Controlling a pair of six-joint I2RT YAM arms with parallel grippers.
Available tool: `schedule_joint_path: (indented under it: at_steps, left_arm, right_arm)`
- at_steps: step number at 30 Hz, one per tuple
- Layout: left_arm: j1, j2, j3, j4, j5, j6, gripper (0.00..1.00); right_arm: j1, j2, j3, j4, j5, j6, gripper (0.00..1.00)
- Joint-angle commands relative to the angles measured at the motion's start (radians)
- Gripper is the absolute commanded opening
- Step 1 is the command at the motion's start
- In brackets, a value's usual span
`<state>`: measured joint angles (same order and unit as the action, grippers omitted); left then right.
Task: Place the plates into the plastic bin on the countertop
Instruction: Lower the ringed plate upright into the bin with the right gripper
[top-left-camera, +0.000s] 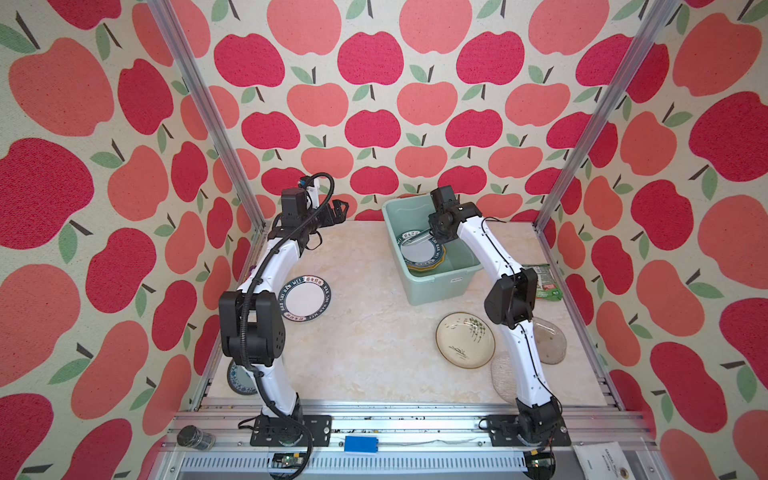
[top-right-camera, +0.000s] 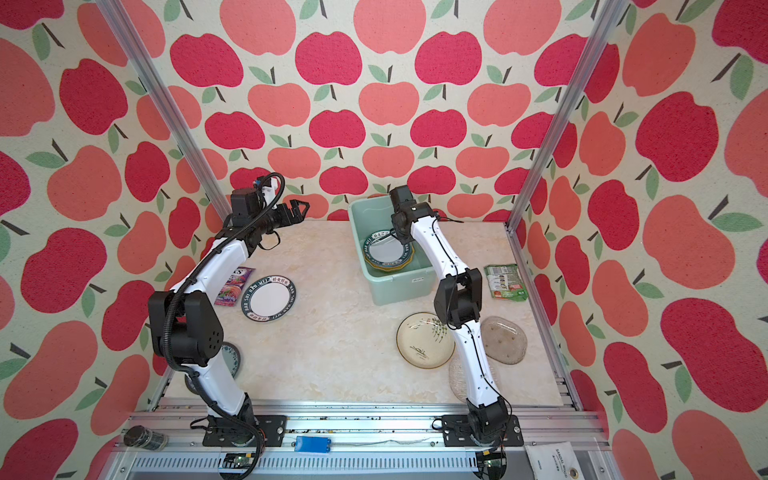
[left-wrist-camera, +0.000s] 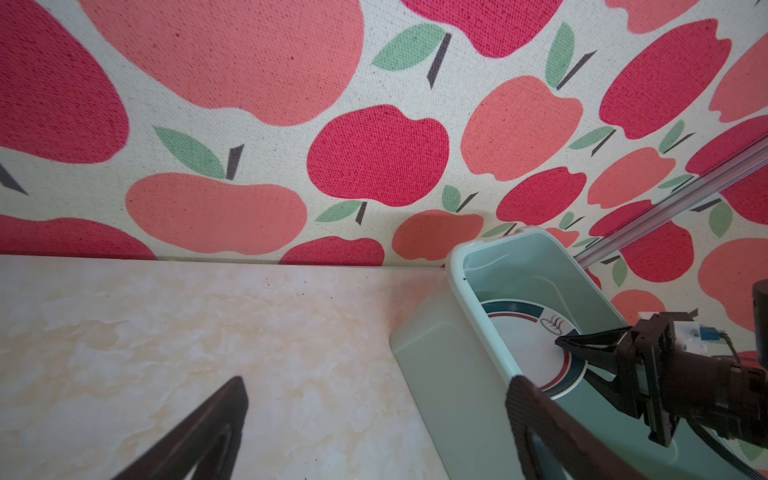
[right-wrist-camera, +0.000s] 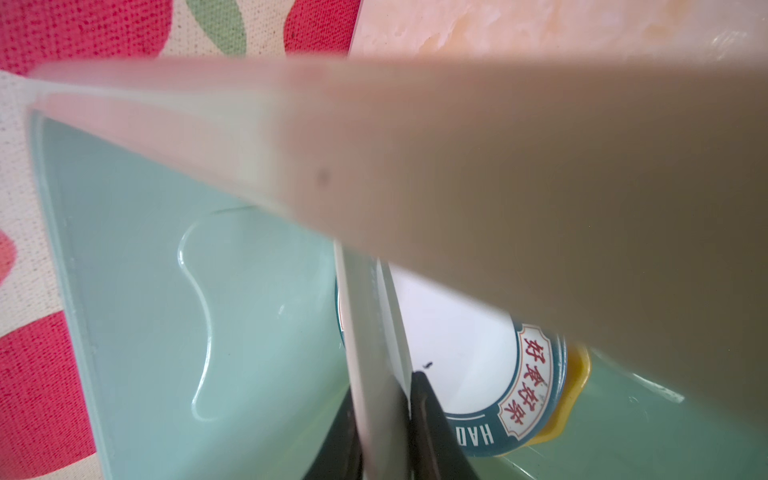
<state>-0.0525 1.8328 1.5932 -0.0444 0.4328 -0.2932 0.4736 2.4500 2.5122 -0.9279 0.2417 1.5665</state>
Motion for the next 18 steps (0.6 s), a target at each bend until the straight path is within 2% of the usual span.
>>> schedule_joint_path:
  at_steps: [1,18]
  left_arm:
    - [0.001,0.012,0.031,-0.027,-0.012,0.026,0.99]
    - [0.002,0.009,0.037,-0.043,-0.021,0.039,0.99]
  right_arm:
    - [0.006,0.093,-0.08,-0.104,-0.184,0.052,0.23]
    - [-0.003,0.106,-0.096,-0.129,-0.241,0.043,0.22]
